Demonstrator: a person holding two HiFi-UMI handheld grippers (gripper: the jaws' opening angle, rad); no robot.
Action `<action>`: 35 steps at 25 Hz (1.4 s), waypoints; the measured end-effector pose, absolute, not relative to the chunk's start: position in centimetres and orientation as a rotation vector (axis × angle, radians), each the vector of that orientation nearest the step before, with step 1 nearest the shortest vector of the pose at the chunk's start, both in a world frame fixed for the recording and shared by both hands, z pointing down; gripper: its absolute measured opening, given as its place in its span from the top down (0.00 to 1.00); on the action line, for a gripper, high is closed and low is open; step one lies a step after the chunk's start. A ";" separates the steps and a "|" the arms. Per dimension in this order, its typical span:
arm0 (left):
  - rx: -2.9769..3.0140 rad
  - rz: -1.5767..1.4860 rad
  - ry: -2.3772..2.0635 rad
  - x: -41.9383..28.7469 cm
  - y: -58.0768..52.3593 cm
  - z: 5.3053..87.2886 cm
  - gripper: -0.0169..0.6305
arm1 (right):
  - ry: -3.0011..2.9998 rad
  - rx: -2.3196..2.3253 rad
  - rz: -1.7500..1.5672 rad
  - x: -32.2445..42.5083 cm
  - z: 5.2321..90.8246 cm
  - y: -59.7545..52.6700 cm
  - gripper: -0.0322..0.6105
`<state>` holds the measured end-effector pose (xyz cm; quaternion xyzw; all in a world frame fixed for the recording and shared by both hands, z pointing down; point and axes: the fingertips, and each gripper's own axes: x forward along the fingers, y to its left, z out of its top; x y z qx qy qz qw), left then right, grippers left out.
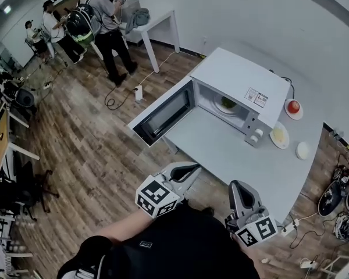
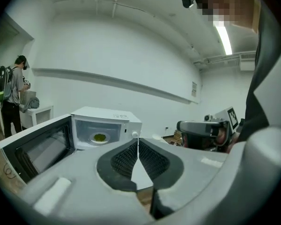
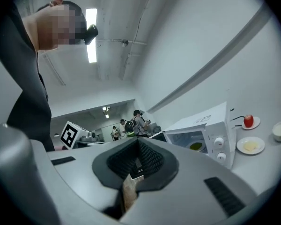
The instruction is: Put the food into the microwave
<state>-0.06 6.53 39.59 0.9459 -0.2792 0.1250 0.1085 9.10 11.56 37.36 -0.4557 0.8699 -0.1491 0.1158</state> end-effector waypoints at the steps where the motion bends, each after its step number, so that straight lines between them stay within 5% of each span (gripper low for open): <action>1: 2.783 0.336 -0.818 -0.6 6.6 38.8 0.95 | 2.526 -1.368 -0.426 9.4 37.2 11.7 0.94; 16: 2.970 0.152 -0.796 -8.5 2.9 31.5 0.95 | 2.565 -1.434 -0.283 0.3 32.4 5.4 0.94; 35: 3.030 0.103 -0.676 -6.6 1.6 30.7 0.95 | 2.577 -1.473 -0.182 -0.2 30.4 4.9 0.94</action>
